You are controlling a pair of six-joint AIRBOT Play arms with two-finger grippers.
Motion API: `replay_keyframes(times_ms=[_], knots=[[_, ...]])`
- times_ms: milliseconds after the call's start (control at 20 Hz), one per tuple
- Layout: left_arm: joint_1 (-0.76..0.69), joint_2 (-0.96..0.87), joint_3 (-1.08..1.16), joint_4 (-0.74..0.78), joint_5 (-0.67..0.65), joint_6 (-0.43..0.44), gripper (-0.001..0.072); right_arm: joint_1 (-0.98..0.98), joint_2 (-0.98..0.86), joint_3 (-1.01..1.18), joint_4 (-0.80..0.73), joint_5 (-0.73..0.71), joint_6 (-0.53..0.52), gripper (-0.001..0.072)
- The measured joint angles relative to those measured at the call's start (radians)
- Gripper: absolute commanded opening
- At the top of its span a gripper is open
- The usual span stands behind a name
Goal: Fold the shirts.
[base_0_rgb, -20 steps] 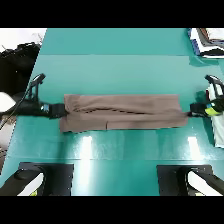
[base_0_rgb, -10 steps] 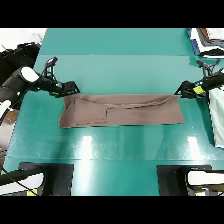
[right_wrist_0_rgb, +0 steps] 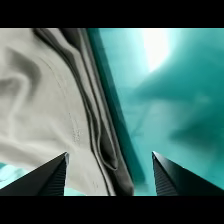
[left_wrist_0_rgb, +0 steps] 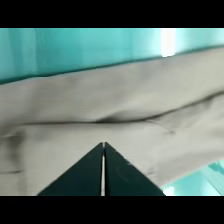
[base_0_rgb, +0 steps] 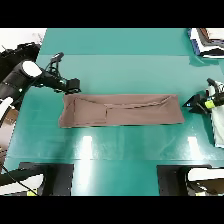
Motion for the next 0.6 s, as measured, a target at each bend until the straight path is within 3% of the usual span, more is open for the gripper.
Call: replay_keyframes(times_ms=[100,250,350,600], knots=[[-0.059,-0.005,0.002,-0.002,0.048,-0.011,0.0029,-0.005,-0.027,-0.035,0.075,0.006,-0.031,0.0516],[-0.152,-0.031,0.003,-0.008,0.136,-0.040,0.0029,0.032,-0.060,-0.059,0.130,-0.015,-0.072,0.0254],[-0.207,-0.067,0.007,-0.013,0.187,-0.060,0.0029,0.071,-0.068,-0.063,0.142,-0.049,-0.095,0.0018],[-0.322,-0.194,0.055,-0.046,0.250,-0.080,0.0029,0.155,-0.031,0.003,0.171,-0.049,-0.129,0.0018]])
